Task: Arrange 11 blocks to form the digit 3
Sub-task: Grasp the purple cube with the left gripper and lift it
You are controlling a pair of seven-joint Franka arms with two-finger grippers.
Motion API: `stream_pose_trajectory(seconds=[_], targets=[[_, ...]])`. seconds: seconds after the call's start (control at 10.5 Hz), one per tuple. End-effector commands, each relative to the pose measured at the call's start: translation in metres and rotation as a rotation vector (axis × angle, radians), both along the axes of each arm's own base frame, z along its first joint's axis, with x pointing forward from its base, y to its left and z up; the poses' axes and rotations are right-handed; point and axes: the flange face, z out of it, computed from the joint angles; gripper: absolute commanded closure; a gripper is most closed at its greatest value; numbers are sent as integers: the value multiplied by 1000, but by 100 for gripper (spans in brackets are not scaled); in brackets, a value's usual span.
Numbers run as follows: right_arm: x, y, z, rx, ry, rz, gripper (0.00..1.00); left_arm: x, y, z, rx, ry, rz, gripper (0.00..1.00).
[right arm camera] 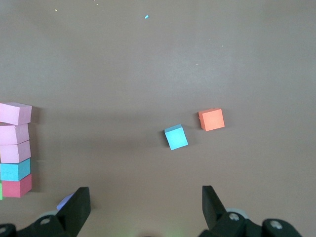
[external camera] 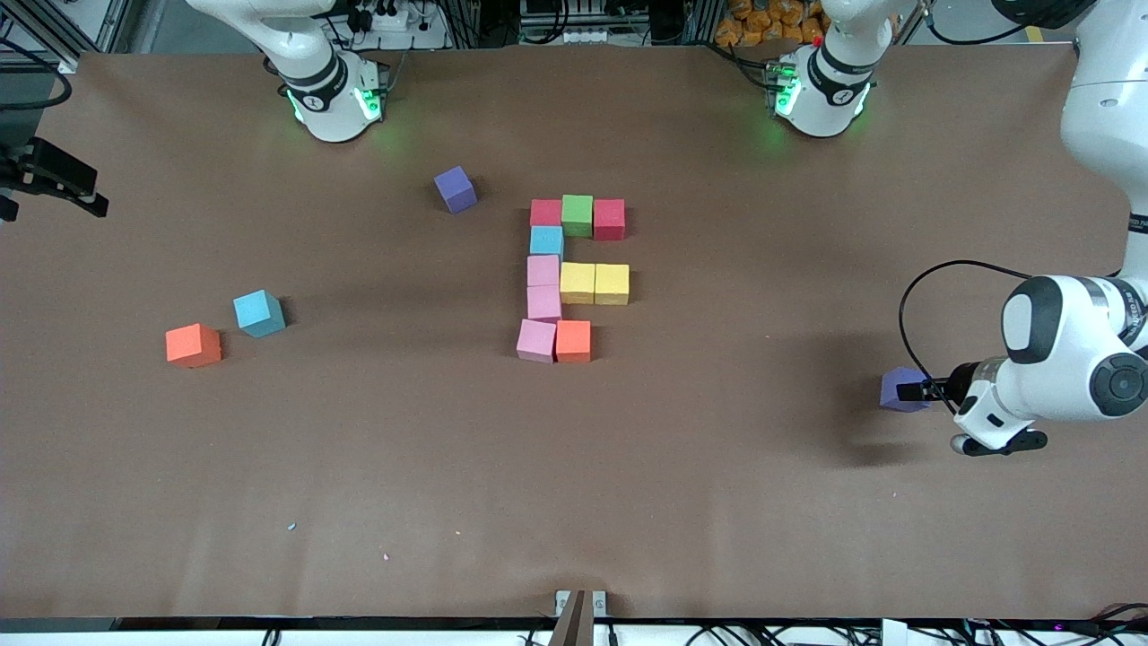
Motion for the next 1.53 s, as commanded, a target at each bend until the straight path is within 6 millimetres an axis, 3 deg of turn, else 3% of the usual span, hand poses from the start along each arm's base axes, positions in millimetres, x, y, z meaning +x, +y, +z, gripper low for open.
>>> stream_pose_trajectory(seconds=[0.0,0.38,0.96,1.05,1.15,1.34,1.43], targets=[[-4,-1,2,14,4,-19,0,-6,-6,-7,27,-9,-96,0],[-4,-3,2,14,2,-23,0,-7,-18,-12,6,-3,-217,0],[-3,-3,2,14,4,-23,0,-8,-16,-34,21,4,-269,0],[-3,-3,2,14,4,-22,0,-8,-16,-36,20,5,-266,14],[-4,-3,2,14,2,-22,0,-8,-16,-36,20,5,-266,46],[-4,-4,2,14,2,-23,0,-14,-4,-41,0,21,-205,83],[-4,-4,2,14,2,-23,0,-14,-2,-40,-32,21,-151,86]])
